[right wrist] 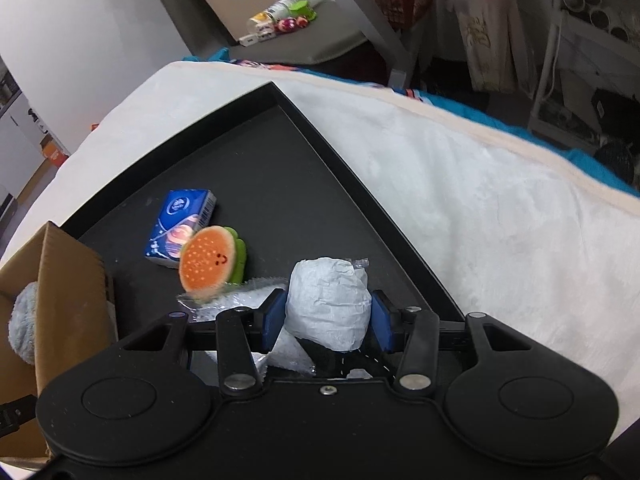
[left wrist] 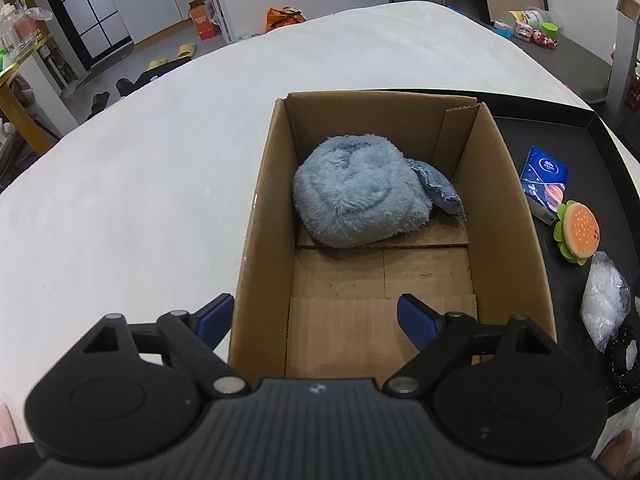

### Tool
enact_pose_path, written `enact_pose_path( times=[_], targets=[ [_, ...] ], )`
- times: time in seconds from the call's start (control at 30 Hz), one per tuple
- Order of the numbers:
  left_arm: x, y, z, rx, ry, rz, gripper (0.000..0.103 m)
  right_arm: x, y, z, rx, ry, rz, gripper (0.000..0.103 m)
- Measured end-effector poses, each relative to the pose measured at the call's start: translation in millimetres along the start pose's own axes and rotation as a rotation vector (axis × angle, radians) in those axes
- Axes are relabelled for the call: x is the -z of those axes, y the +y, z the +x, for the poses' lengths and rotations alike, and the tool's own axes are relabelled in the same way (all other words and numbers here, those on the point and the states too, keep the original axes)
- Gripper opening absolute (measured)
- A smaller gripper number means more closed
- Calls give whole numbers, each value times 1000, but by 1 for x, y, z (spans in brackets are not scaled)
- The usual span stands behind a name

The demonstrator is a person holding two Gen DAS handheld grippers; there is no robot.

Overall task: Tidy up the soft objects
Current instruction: 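Lift the white cloth bundle with the right gripper toward the box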

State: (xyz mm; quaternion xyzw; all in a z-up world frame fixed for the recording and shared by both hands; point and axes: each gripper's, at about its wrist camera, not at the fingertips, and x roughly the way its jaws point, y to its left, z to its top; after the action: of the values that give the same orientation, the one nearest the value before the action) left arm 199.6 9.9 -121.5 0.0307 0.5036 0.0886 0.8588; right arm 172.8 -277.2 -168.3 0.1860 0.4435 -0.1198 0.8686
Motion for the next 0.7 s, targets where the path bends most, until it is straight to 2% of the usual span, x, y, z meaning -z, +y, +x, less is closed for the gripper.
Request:
enact_pose_path(
  times=[0.7],
  targets=[
    [4, 28, 0, 67, 7, -48, 64, -13, 57, -46, -76, -64, -147, 45]
  ],
)
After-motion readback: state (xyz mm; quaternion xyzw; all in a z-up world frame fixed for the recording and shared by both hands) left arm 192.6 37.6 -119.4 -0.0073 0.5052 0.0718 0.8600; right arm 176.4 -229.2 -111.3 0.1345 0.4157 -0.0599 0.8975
